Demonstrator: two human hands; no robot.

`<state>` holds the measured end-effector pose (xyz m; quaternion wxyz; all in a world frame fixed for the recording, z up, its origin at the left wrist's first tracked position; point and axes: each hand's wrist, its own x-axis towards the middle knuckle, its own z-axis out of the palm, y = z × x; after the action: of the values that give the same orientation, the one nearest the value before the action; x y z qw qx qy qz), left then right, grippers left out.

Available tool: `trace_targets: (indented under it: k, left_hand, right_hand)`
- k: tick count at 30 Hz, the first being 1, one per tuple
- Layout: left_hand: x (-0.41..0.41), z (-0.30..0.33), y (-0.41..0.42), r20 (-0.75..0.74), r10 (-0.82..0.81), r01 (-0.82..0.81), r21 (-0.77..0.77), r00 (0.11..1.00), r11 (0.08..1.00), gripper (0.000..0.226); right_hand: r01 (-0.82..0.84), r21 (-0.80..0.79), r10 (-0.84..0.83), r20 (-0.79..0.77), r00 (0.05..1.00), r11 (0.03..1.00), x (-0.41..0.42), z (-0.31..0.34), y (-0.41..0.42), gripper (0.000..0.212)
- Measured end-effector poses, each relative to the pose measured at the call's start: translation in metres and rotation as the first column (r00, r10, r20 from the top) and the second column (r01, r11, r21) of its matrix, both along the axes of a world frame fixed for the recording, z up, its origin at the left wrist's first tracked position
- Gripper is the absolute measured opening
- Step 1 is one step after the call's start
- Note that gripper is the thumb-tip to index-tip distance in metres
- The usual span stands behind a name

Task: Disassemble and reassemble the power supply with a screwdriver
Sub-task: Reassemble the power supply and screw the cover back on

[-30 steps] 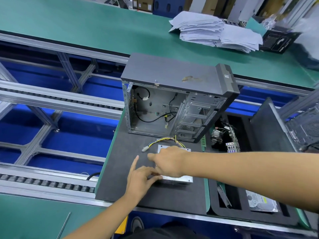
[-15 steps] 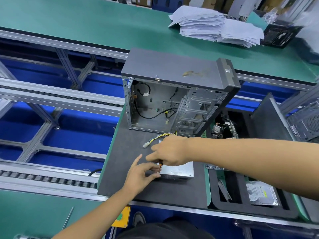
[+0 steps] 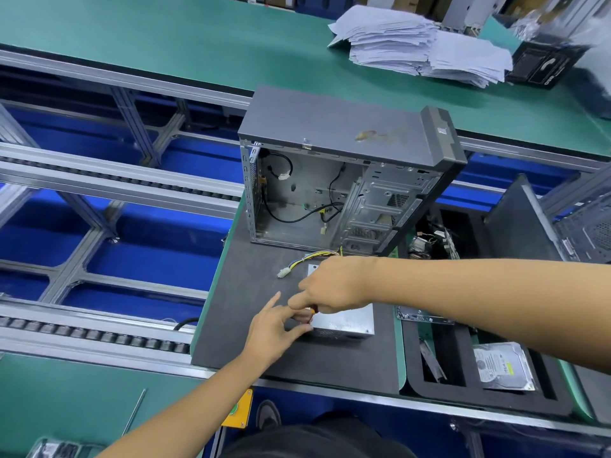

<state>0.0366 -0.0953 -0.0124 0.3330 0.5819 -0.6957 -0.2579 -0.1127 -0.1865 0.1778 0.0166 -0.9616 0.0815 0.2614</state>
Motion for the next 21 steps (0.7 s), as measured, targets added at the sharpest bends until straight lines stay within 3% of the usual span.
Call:
trace_targets:
  k: [3,7,10,13,16,18,21]
  left_hand:
    - [-0.001,0.000,0.002,-0.031,0.001,0.001,0.043,1.000,0.999,0.019]
    - [-0.004,0.001,0.001,-0.020,0.020,-0.019,0.048,1.000,0.999,0.018]
    - [-0.004,0.004,0.001,-0.005,0.011,-0.010,0.071,1.000,0.997,0.013]
    - [-0.003,0.004,0.001,-0.051,0.008,-0.002,0.129,0.999,0.992,0.015]
    - [-0.004,0.004,0.000,-0.048,0.017,-0.012,0.110,0.999,0.994,0.022]
    - [-0.005,0.005,-0.001,-0.006,0.025,-0.025,0.089,1.000,0.996,0.027]
    - [-0.004,0.008,-0.002,-0.023,0.034,-0.029,0.199,0.999,0.980,0.039]
  right_hand:
    - [0.270,0.024,-0.270,0.005,0.963,0.963,0.003,-0.009,0.012,0.013]
    - [0.611,0.156,-0.600,-0.116,0.791,0.776,0.018,-0.013,0.021,0.035]
    - [0.519,0.103,-0.508,-0.115,0.853,0.848,0.021,-0.010,0.020,0.029]
    - [0.132,-0.107,-0.139,-0.059,0.989,0.985,0.020,0.002,0.012,0.028]
    - [-0.196,-0.119,0.186,-0.090,0.978,0.973,0.017,0.005,0.005,0.023]
    - [-0.168,-0.064,0.166,-0.033,0.986,0.984,0.013,0.000,0.006,0.020]
    - [0.252,0.073,-0.257,0.061,0.965,0.965,0.004,-0.016,0.011,0.015]
